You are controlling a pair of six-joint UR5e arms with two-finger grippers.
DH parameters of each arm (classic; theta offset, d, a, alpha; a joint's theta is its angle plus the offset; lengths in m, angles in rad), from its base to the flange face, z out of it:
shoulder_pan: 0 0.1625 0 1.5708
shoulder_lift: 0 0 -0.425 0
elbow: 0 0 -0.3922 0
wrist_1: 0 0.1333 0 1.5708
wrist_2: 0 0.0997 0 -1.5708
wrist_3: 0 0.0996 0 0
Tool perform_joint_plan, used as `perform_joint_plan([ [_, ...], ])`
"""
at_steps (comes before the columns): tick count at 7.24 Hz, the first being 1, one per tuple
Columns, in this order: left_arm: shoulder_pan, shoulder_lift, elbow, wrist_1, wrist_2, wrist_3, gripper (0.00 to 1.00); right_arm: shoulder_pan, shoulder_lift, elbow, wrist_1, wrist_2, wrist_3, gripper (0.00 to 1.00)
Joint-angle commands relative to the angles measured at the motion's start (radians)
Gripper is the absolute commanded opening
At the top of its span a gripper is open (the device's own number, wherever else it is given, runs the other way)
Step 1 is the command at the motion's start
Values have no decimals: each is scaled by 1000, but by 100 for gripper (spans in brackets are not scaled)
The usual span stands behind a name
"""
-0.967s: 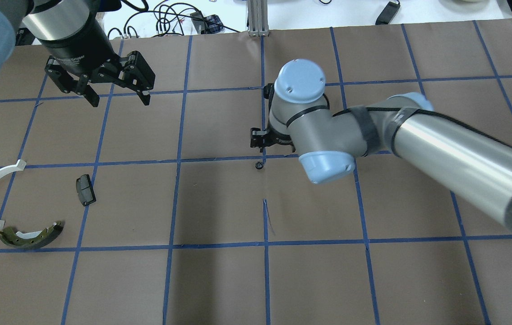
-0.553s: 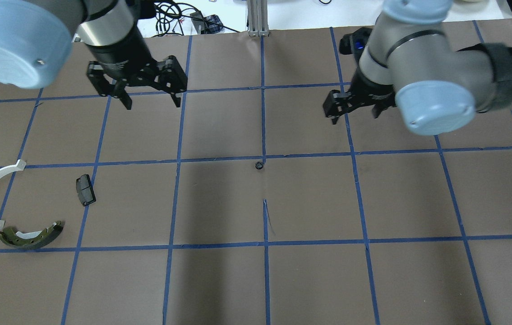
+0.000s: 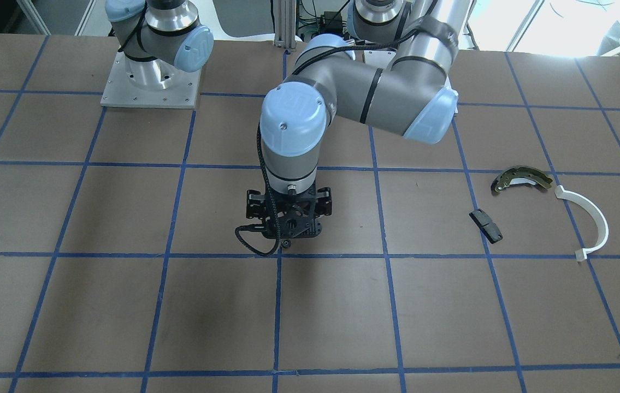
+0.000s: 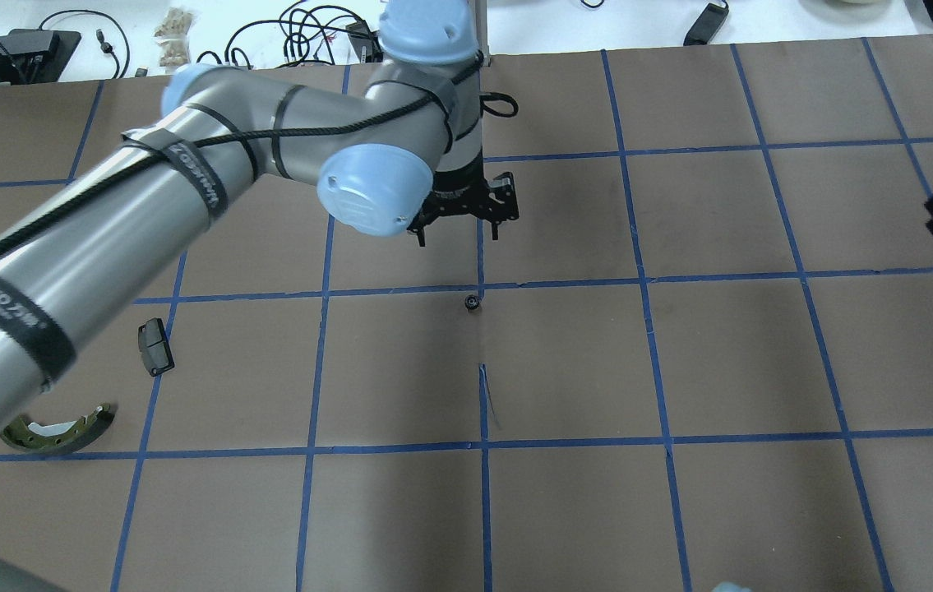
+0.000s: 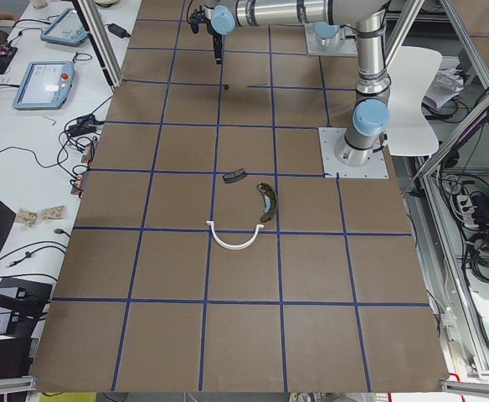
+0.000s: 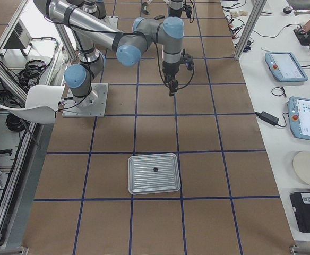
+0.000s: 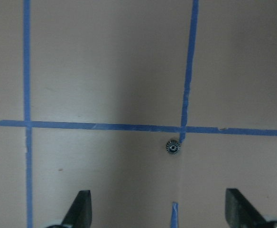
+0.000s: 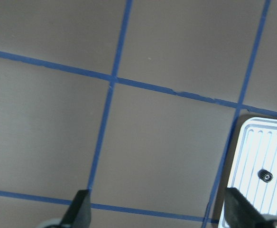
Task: Place bearing gear from tray to pile
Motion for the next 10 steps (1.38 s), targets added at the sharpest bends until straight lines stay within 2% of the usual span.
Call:
perform_joint_plan([
  [1, -41, -92, -76, 133, 7, -8, 100, -258, 177, 1, -193, 58, -309, 96],
  [2, -41, -109, -119, 231, 7, -2, 100, -331, 280, -4, -274, 84, -386, 95],
  [3, -36, -117, -145, 249, 5, 6, 100, -388, 368, -9, -316, 113, -472, 91],
  [4, -33, -129, -136, 249, 9, 5, 100, -403, 413, -1, -370, 120, -486, 91],
  [6, -33, -139, -147, 251, 12, 5, 96, -403, 453, 1, -380, 109, -496, 88],
  [7, -31, -140, -146, 251, 21, 6, 85, -403, 471, -4, -411, 109, -499, 82],
  [8, -30, -137, -141, 251, 21, 5, 65, -403, 478, -3, -419, 110, -500, 80],
  [9, -28, -139, -142, 251, 19, 6, 38, -403, 479, -9, -421, 110, -505, 73],
  [10, -27, -136, -138, 251, 24, 8, 21, -403, 479, -7, -421, 110, -507, 64],
])
